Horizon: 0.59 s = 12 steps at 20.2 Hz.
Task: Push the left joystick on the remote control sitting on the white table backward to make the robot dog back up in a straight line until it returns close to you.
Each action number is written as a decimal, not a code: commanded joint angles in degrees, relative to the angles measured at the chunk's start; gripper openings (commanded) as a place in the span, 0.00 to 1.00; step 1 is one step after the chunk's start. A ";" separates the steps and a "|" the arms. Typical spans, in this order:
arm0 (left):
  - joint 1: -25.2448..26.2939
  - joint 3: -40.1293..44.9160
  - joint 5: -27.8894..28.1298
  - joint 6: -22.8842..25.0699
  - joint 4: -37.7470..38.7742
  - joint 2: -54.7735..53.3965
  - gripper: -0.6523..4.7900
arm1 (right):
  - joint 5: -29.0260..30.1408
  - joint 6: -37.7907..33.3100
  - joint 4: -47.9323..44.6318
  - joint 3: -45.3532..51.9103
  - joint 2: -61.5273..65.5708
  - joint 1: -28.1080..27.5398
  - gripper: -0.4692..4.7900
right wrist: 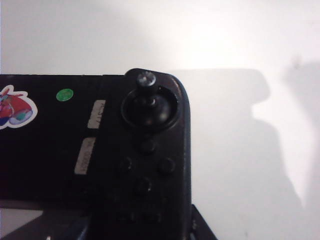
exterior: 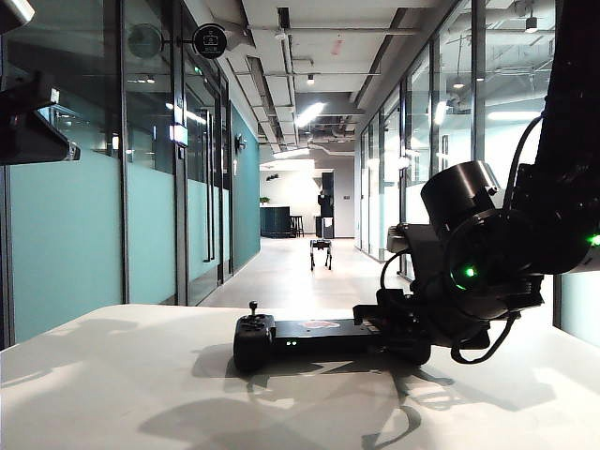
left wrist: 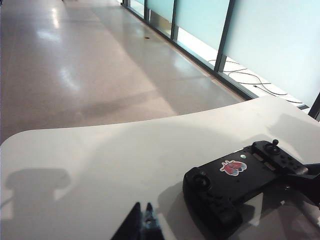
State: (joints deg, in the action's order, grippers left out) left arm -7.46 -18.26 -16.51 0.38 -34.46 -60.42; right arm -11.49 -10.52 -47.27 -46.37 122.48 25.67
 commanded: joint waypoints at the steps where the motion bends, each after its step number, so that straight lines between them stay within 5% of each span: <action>1: 0.04 -3.39 -0.28 0.09 3.23 -2.73 0.11 | -2.14 -1.51 -0.96 -0.20 -0.22 0.07 0.46; 12: -3.56 -24.41 -9.38 1.20 6.95 -27.56 0.11 | -4.24 -1.49 -0.94 -0.22 -0.22 0.07 0.46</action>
State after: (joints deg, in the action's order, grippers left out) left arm -11.11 -41.82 -24.58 1.39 -27.59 -87.13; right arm -15.18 -11.75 -47.20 -46.37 122.48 25.78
